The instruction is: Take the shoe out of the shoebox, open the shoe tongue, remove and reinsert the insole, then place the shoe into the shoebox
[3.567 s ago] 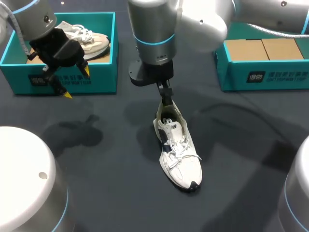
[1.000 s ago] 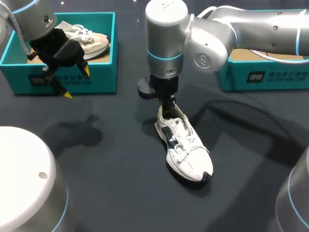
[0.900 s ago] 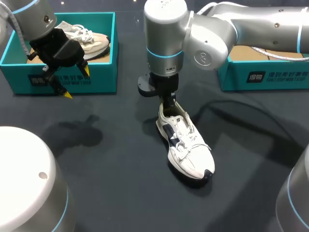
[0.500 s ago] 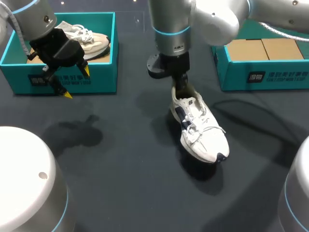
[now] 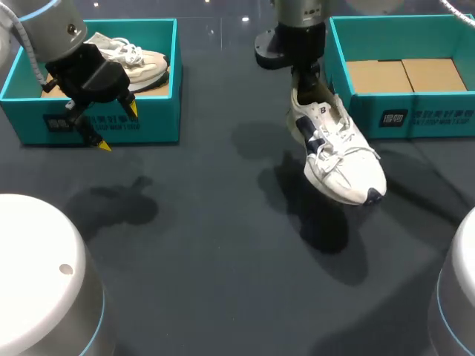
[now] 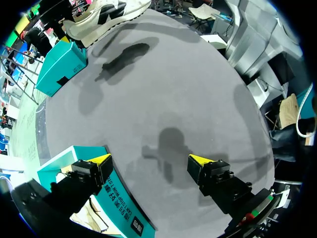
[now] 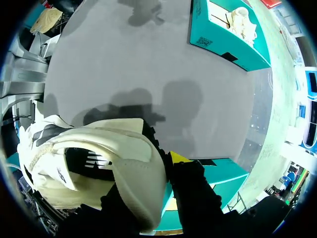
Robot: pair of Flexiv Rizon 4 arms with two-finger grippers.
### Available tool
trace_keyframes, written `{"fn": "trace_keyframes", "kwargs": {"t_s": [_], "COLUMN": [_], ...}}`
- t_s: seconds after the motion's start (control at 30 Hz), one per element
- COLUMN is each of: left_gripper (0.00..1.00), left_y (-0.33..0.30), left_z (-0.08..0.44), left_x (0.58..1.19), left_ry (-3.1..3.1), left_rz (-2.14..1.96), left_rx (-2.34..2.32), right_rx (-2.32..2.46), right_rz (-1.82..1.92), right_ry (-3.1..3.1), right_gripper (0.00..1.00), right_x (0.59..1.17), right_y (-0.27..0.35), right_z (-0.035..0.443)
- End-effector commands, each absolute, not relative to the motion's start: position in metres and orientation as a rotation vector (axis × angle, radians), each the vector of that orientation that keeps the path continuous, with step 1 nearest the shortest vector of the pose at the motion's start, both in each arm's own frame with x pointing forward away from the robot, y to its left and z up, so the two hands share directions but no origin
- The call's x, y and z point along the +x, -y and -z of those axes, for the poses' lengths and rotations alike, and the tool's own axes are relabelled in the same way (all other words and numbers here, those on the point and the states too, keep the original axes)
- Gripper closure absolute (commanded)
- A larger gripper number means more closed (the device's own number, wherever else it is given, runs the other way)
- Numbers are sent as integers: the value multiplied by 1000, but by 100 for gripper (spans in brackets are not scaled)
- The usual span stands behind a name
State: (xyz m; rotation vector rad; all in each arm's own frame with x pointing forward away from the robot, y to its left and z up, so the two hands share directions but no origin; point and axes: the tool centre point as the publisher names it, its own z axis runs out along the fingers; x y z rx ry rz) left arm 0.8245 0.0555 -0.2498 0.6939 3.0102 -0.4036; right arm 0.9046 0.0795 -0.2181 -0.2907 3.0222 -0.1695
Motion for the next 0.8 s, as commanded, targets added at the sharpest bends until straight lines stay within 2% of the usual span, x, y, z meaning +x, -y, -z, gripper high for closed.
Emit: {"fn": "trace_keyframes", "kwargs": {"t_s": [0.03,0.3,0.8], "left_gripper": [0,0,0], "left_y": [-56,-56,-56], "left_z": [250,250,250], "left_x": [825,825,825], "left_ry": [-3011,-3011,-3011], "left_rz": [401,401,401], "left_rx": [695,695,695], "right_rx": [-292,-292,-159], "right_rz": [163,163,289], "right_ry": [-3018,-3018,-2967], "right_gripper": [100,100,100], "right_x": [901,901,963], "right_y": [-75,-75,-8], "right_z": [211,211,149]}}
